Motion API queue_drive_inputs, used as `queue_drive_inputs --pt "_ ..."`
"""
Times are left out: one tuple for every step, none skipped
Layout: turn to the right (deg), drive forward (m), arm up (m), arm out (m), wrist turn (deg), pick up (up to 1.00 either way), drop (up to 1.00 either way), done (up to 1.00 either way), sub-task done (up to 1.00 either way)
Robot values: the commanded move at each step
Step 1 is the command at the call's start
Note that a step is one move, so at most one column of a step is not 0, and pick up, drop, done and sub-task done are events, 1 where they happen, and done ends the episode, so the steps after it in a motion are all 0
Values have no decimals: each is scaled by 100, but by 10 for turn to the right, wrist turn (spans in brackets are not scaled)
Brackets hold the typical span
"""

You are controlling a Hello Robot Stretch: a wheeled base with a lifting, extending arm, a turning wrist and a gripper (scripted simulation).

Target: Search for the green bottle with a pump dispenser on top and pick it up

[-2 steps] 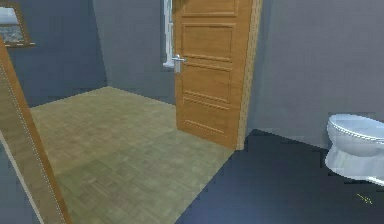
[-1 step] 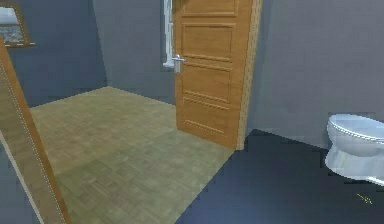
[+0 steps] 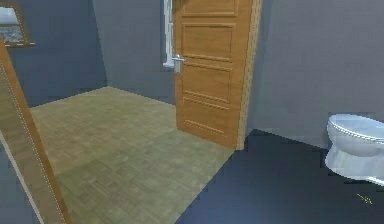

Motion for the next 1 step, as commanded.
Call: queue_drive_inputs --pt "0 0 0 0 0 0 0 100 0"
